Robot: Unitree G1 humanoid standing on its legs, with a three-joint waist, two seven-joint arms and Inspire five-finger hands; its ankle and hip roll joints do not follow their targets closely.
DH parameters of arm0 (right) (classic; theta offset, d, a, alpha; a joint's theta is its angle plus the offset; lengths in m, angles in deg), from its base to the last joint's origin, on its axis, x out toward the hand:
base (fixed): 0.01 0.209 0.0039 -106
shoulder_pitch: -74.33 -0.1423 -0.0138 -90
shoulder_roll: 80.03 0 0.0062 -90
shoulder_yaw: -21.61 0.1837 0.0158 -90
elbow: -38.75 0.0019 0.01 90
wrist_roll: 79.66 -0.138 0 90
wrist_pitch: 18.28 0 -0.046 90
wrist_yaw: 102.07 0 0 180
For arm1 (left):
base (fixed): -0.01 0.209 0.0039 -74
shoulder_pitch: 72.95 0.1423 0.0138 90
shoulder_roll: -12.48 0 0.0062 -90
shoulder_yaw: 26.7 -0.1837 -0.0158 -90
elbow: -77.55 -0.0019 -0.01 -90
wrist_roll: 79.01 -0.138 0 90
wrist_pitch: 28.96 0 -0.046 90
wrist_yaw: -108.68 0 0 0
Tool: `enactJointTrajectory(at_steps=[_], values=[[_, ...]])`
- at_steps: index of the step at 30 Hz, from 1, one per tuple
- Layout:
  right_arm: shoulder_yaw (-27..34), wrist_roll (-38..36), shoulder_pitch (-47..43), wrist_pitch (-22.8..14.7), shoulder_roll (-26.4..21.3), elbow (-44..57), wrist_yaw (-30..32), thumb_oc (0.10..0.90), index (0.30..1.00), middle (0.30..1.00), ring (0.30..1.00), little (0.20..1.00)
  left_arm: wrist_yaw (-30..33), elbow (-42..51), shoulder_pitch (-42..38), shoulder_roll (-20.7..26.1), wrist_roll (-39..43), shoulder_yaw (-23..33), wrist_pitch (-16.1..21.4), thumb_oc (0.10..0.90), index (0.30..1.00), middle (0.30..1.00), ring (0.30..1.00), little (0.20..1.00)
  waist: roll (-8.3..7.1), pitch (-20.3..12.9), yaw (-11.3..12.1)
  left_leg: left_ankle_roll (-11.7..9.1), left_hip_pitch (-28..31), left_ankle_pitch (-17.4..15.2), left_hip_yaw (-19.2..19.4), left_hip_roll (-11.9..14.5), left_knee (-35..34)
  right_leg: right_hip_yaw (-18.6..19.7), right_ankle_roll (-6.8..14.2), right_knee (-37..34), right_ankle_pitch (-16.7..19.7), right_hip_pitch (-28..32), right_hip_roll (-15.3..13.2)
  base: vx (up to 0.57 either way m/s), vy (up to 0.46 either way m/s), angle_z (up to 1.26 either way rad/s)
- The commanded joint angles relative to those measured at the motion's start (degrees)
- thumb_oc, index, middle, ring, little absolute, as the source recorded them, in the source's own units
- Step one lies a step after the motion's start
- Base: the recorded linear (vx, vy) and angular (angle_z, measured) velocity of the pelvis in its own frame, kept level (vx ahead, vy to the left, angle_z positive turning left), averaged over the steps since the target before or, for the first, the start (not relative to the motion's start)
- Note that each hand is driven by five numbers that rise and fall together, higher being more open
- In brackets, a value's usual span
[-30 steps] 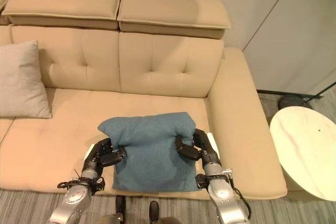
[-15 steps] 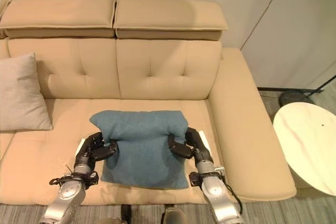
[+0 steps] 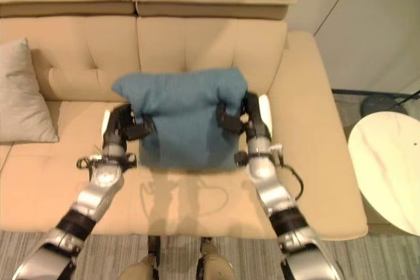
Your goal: Pick up all the scattered cushions and arrange them neatly on the sofa.
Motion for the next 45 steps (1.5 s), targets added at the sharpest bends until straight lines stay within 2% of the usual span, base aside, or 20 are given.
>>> enactJointTrajectory(at_steps=[1, 2, 5, 10, 11, 12, 14, 17, 25, 28, 31, 33, 37, 41, 42, 44, 45], values=[[0.9, 3.4, -9.4, -7.0, -0.2, 5.9, 6.2, 0.400, 0.300, 0.300, 0.300, 0.300, 2.2, 5.1, -11.9, 0.9, -4.6, -1.8, 12.7, 0.400, 0.300, 0.300, 0.300, 0.300, -1.57, -2.0, -0.4, 0.0, 1.1, -5.1, 3.4, -1.6, 0.1, 2.1, 6.8, 0.5, -7.7, 4.2, -1.2, -0.08, -0.011, 0.16], [0.2, 3.9, -13.6, -6.8, -1.4, 3.4, 8.1, 0.400, 0.300, 0.300, 0.300, 0.300, 3.3, 3.3, -15.5, 1.6, -4.8, -2.6, 13.0, 0.400, 0.300, 0.300, 0.300, 0.300, -1.36, -1.9, -0.4, -0.2, -1.2, -4.3, 3.0, -1.9, 0.1, 2.2, 6.8, 0.7, -7.1, 2.1, -1.2, -0.07, -0.011, 0.12], [-1.0, 3.6, -18.0, -6.7, -2.2, -0.4, 9.9, 0.400, 0.300, 0.300, 0.300, 0.300, 4.2, 0.3, -19.2, 2.4, -4.7, -3.5, 13.3, 0.400, 0.300, 0.300, 0.300, 0.300, -1.17, -2.1, -0.4, -0.7, -4.0, -3.4, 2.6, -2.0, 0.1, 2.4, 6.8, 1.1, -6.6, -0.5, -1.4, -0.06, -0.023, 0.06], [-3.3, 3.1, -22.9, -6.3, -4.1, -5.5, 10.6, 0.400, 0.300, 0.300, 0.300, 0.300, 4.0, -4.0, -22.0, 2.6, -2.9, -4.2, 13.6, 0.400, 0.300, 0.300, 0.300, 0.300, -1.05, -2.1, -0.2, -1.2, -7.6, -2.0, 2.1, -2.1, 0.1, 2.4, 6.7, 2.2, -6.3, -4.3, -1.4, -0.05, -0.024, 0.03], [-4.9, 3.2, -24.8, -5.8, -5.6, -8.1, 10.8, 0.563, 0.545, 0.545, 0.545, 0.545, 3.0, -5.8, -22.7, 3.1, -1.6, -4.6, 13.7, 0.662, 0.693, 0.693, 0.693, 0.693, -0.87, -1.6, 0.0, -1.4, -8.9, -1.7, 1.9, -2.1, 0.1, 2.4, 6.7, 3.1, -6.5, -6.0, -1.3, -0.05, -0.025, 0.02], [-5.2, 3.0, -25.2, -5.6, -7.0, -9.0, 10.5, 0.800, 0.900, 0.900, 0.900, 0.900, 2.3, -6.4, -22.8, 3.9, -1.2, -4.7, 13.5, 0.800, 0.900, 0.900, 0.900, 0.900, -0.78, -1.4, 0.0, -1.5, -9.8, -1.3, 1.9, -2.0, 0.1, 2.3, 6.6, 3.7, -6.5, -7.2, -1.3, -0.08, -0.034, 0.01], [-5.4, 2.7, -25.6, -5.4, -8.0, -10.0, 10.3, 0.800, 0.900, 0.900, 0.900, 0.900, 1.6, -7.4, -22.9, 4.5, -1.0, -4.9, 13.3, 0.800, 0.900, 0.900, 0.900, 0.900, -0.67, -1.1, 0.0, -1.7, -10.6, -1.0, 1.8, -2.0, 0.1, 2.2, 6.6, 4.0, -6.4, -8.2, -1.4, -0.07, -0.020, 0.03], [-2.2, 0.4, -22.4, -5.2, -9.0, -11.7, 10.2, 0.800, 0.900, 0.900, 0.900, 0.900, 0.6, -9.5, -20.9, 5.6, -0.6, -4.2, 12.7, 0.800, 0.900, 0.900, 0.900, 0.900, -0.48, -0.9, -0.1, -2.3, -13.6, -0.2, 1.1, -1.9, 0.1, 1.4, 6.5, 4.7, -6.3, -11.1, -1.4, -0.05, -0.034, 0.09], [-1.2, -5.2, -21.9, -5.6, -9.7, -17.7, 8.5, 0.800, 0.900, 0.900, 0.900, 0.900, -0.1, -16.6, -20.7, 8.1, 1.9, -2.1, 11.6, 0.800, 0.900, 0.900, 0.900, 0.900, -0.83, -1.3, -0.4, -2.7, -14.3, 0.1, 0.7, -2.0, 0.1, 1.4, 6.5, 4.3, -6.0, -11.6, -1.2, -0.01, -0.015, 0.04], [2.0, -12.3, -20.9, -5.1, -10.8, -22.4, 7.2, 0.800, 0.900, 0.900, 0.900, 0.900, -1.1, -19.8, -18.8, 10.4, 7.4, 2.4, 11.9, 0.800, 0.900, 0.900, 0.900, 0.900, -0.86, -1.4, -0.3, -3.0, -13.2, -0.2, 0.8, -2.1, 0.1, 1.4, 6.4, 3.1, -5.9, -9.8, -1.2, 0.00, 0.000, 0.00], [7.3, -13.2, -11.9, -5.2, -11.7, -18.6, 5.6, 0.800, 0.900, 0.900, 0.900, 0.900, -1.9, -13.2, -8.9, 10.4, 6.9, 7.5, 12.2, 0.800, 0.900, 0.900, 0.900, 0.900, -1.11, -1.7, -0.4, -2.9, -10.8, -0.9, 1.2, -2.0, 0.1, 1.3, 6.2, 2.2, -5.9, -7.0, -1.2, 0.01, 0.002, 0.01], [12.7, -12.7, -1.6, -6.5, -8.3, -11.7, 4.4, 0.800, 0.900, 0.900, 0.900, 0.900, -3.2, -7.2, 1.6, 7.5, 5.2, 10.7, 11.9, 0.800, 0.900, 0.900, 0.900, 0.900, -1.28, -2.0, -0.5, -2.7, -8.9, -1.5, 1.6, -1.8, 0.1, 1.4, 6.0, 1.5, -6.1, -4.8, -1.2, 0.04, 0.011, 0.06], [18.2, -10.3, 14.4, -7.1, -1.7, -4.2, 0.9, 0.800, 0.900, 0.900, 0.900, 0.900, -6.4, -1.4, 17.0, 3.0, 2.5, 14.7, 10.4, 0.800, 0.900, 0.900, 0.900, 0.900, -1.84, -2.9, -0.6, -2.2, -5.9, -2.2, 2.0, -1.5, 0.1, 1.1, 6.0, 0.8, -6.3, -1.3, -1.3, 0.07, -0.006, 0.10], [21.7, -6.7, 28.4, -6.4, 1.8, -2.1, -2.9, 0.800, 0.900, 0.900, 0.900, 0.900, -10.8, -1.5, 31.2, 1.0, -1.0, 18.2, 7.6, 0.800, 0.900, 0.900, 0.900, 0.900, -2.29, -3.9, -0.8, -1.8, -1.5, -3.4, 2.5, -1.2, 0.1, 0.6, 6.2, 0.5, -7.5, 3.5, -1.1, 0.08, -0.009, 0.03], [21.8, -6.7, 28.5, -6.4, 1.8, -2.0, -2.9, 0.800, 0.900, 0.900, 0.900, 0.900, -10.8, -1.4, 31.3, 1.0, -1.1, 18.2, 7.6, 0.800, 0.900, 0.900, 0.900, 0.900, -2.34, -3.9, -0.8, -1.8, -1.7, -3.2, 2.5, -1.3, 0.1, 0.6, 6.2, 0.4, -7.3, 3.4, -1.1, 0.06, -0.003, -0.07], [21.9, -3.7, 35.3, -5.5, 2.9, -3.9, -6.2, 0.800, 0.900, 0.900, 0.900, 0.900, -13.9, -5.2, 38.0, 1.7, -6.9, 18.3, 5.4, 0.800, 0.900, 0.900, 0.900, 0.900, -2.17, -4.4, -1.1, -1.6, 1.6, -3.9, 2.8, -0.8, 0.1, 0.4, 6.2, 0.6, -8.3, 6.5, -0.9, 0.05, 0.002, -0.09], [21.9, -3.7, 35.3, -5.4, 3.0, -3.9, -6.2, 0.800, 0.900, 0.900, 0.900, 0.900, -13.9, -5.2, 38.0, 1.7, -6.9, 18.3, 5.4, 0.800, 0.900, 0.900, 0.900, 0.900, -2.21, -4.5, -1.1, -1.6, 1.4, -3.7, 2.8, -0.9, 0.1, 0.3, 6.2, 0.5, -8.1, 6.4, -1.0, 0.02, -0.001, -0.10]])
